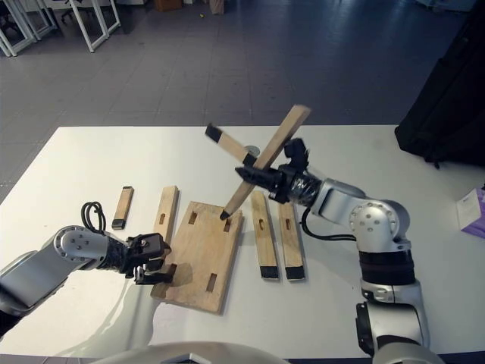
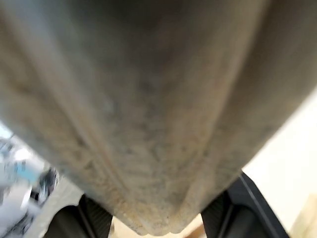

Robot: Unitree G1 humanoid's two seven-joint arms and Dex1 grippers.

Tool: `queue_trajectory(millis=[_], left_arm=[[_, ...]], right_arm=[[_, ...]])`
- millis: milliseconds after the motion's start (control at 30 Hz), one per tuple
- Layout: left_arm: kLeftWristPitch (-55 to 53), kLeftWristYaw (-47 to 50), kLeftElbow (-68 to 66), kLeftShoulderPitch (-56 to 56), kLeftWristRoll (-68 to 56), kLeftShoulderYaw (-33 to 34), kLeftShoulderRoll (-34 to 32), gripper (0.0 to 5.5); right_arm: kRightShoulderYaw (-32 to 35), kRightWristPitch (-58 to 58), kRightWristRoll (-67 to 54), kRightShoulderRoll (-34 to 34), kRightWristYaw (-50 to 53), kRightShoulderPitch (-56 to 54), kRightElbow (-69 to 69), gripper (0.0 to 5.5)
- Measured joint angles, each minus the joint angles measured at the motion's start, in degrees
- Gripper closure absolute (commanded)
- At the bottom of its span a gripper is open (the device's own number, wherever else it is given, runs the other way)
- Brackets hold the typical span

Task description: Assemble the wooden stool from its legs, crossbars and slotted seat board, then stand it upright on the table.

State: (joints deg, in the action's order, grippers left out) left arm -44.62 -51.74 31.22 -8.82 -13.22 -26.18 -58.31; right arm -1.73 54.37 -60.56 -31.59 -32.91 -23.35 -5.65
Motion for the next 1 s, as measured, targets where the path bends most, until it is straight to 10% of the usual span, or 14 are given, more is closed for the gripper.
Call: queue_trajectory(millis=[1000], left_arm=[[3.05,-0.52,-3.53,-1.27,3.6,-1.11,2.47,1.71]], right_arm=[[-14.37,-26.1,33.38,4.92,-33.75,-14.07,29.99,3.48]])
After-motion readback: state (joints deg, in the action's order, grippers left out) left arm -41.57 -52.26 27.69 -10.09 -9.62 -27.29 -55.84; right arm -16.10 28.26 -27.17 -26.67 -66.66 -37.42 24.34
